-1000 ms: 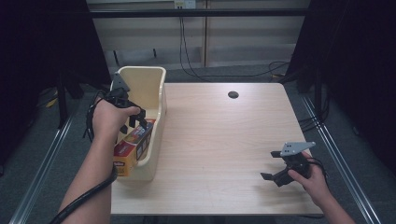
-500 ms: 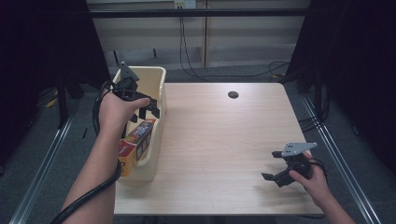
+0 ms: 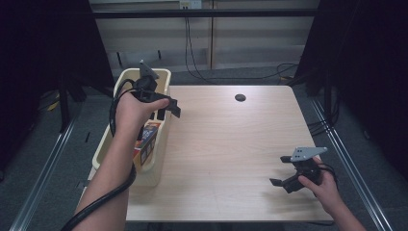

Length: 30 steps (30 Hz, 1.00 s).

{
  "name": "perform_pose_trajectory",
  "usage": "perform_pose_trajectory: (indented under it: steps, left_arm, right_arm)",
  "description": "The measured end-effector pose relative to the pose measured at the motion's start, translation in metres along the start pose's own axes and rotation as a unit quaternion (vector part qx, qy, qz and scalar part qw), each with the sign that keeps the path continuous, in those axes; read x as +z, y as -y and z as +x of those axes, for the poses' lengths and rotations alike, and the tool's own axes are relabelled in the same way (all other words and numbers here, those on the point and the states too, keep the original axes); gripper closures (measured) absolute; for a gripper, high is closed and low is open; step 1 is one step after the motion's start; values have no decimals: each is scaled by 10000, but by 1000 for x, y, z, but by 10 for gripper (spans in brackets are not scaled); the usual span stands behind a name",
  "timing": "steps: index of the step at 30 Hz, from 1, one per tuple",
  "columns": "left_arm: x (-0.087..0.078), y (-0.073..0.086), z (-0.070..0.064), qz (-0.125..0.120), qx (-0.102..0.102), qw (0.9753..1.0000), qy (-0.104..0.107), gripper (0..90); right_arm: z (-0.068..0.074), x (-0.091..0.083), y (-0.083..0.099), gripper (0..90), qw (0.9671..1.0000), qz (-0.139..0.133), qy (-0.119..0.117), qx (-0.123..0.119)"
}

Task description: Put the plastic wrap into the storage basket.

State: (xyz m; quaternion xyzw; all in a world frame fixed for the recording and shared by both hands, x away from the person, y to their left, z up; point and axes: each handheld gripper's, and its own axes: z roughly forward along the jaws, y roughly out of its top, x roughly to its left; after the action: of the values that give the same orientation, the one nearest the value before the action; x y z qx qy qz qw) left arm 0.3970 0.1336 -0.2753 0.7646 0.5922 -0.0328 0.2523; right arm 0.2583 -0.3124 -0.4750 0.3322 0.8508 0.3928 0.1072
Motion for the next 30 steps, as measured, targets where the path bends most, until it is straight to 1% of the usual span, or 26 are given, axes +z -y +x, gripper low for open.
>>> perform_pose_trajectory:
  steps: [2,3,4,5,7,8,9,10,11,12,14,15,16,18,19,20,23,24,25,26,30]
  left_arm:
    - [2,-1,-5,-25,129,9999,88,80]
    - [2,-1,-5,-25,129,9999,88,61]
    - [5,0,-8,-20,290,9993,225,41]
    - [7,0,-10,-22,277,9992,286,41]
    - [9,0,-12,-9,292,9992,287,48]
    - [14,0,-16,-35,336,9989,324,53]
    - [14,0,-16,-35,336,9989,324,51]
    - [19,0,-19,-42,452,9983,354,52]
    - [19,0,-19,-42,452,9983,354,52]
    - [23,0,-23,-15,565,9977,375,52]
    - [27,0,-27,-27,663,9970,409,50]
    - [27,0,-27,-27,663,9970,409,46]
    - [30,0,-29,20,719,9964,439,51]
    - [32,0,-31,22,726,9963,454,51]
    - [34,0,-32,38,783,9960,440,50]
    - [37,0,-34,51,794,9955,510,53]
    - [41,1,-36,75,854,9950,511,52]
    - [43,2,-38,39,821,9952,531,53]
    - [45,2,-38,84,894,9944,549,53]
    - [48,3,-40,85,919,9941,563,52]
    - [52,4,-43,72,955,9936,592,53]
  right_arm:
    - [0,0,0,24,10000,-2,-4,-3]
    - [0,0,0,24,10000,2,2,-9]
    - [0,0,0,24,10000,-2,-4,-7]
    - [0,1,0,24,10000,0,0,-10]
    - [0,1,0,24,10000,17,-21,-7]
    - [1,2,0,24,10000,20,-21,-4]
    - [1,2,0,24,10000,20,-25,-5]
    - [1,2,-1,24,10000,12,-8,-15]
    - [1,2,-1,24,10000,12,-8,-15]
    - [1,1,-1,24,10000,4,16,-19]
    - [1,1,-1,24,10000,6,19,-22]
    - [1,1,-1,24,10000,6,19,-22]
    - [1,1,-1,24,10000,1,2,-18]
    - [1,2,-1,24,10000,1,-3,-22]
    - [1,2,0,24,10000,14,-8,-18]
    - [1,2,-1,24,10000,13,-4,-22]
    - [1,2,-1,24,10000,4,-6,-26]
    - [1,2,-1,24,10000,5,-1,-28]
    - [1,2,0,24,10000,18,-3,-23]
    - [1,2,0,24,10000,10,6,-26]
    - [1,1,0,24,10000,11,13,-36]
